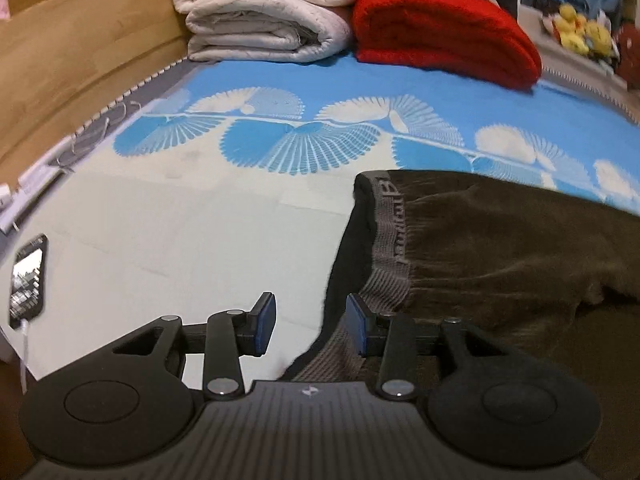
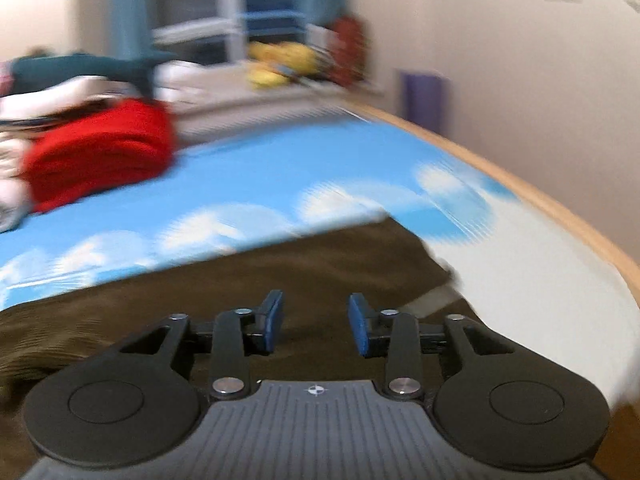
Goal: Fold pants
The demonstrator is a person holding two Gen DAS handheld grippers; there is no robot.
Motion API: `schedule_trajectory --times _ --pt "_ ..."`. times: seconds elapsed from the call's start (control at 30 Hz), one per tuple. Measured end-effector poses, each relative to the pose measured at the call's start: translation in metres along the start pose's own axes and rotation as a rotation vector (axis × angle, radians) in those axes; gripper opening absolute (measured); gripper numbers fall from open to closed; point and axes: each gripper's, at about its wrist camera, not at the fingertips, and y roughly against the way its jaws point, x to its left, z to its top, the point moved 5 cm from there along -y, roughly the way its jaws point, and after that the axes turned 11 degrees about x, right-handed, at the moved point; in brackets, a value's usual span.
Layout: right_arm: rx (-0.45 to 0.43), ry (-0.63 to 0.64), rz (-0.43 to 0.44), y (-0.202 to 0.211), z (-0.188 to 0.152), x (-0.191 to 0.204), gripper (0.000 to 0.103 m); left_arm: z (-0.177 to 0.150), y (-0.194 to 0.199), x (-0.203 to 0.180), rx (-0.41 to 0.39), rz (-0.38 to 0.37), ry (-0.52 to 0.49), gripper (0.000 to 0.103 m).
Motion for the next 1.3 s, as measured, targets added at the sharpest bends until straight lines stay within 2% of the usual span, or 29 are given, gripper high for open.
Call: schedule_trajectory --times 0.1,0.17,0.27,0.33,0.37,0.53,0.73,0.83,0.97,1.0,1.1,1.2,1.3 --pt "-0.031 0.095 0.089 -0.001 0.016 0.032 0.046 0.0 0.003 -0.01 -0.016 -0.031 -0.021 0.043" --pt "-0.034 0.124 0.108 -0.01 0.016 0.044 0.046 0.001 0.007 -0.017 -0.062 -0.049 -0.052 0.04" --pt "0.046 0.08 0.139 -0.025 0.013 0.059 0.044 0.002 0.009 -0.03 -0.124 -0.043 -0.118 0.039" --pt "0.049 0.001 0.198 -0.024 0.018 0.064 0.042 0.002 0.008 -0.036 -0.148 -0.031 -0.155 0.039" --pt "0.045 -0.013 0.231 -0.023 0.021 0.069 0.038 0.003 0.006 -0.039 -0.146 -0.038 -0.159 0.039" --pt "0.024 0.04 0.258 -0.022 0.031 0.092 0.021 0.022 -0.011 -0.06 -0.102 -0.069 -0.192 0.04" --pt "0.098 0.052 0.274 -0.04 0.038 0.1 0.021 0.078 -0.049 -0.099 -0.033 -0.135 -0.205 0.046" --pt "0.158 0.065 0.299 -0.046 0.034 0.1 0.021 0.111 -0.072 -0.121 -0.029 -0.109 -0.219 0.056" --pt "0.173 0.116 0.288 -0.049 0.035 0.1 0.021 0.147 -0.112 -0.149 -0.01 -0.079 -0.266 0.057" --pt "0.173 0.124 0.284 -0.05 0.035 0.099 0.021 0.154 -0.122 -0.155 0.0 -0.07 -0.279 0.059" --pt "0.186 0.127 0.269 -0.058 0.037 0.092 0.021 0.17 -0.156 -0.168 0.038 -0.036 -0.336 0.075" --pt "0.216 0.11 0.259 -0.068 0.038 0.084 0.021 0.177 -0.187 -0.172 0.084 -0.016 -0.39 0.079" --pt "0.232 0.106 0.253 -0.075 0.037 0.08 0.021 0.178 -0.212 -0.177 0.167 -0.029 -0.456 0.087"
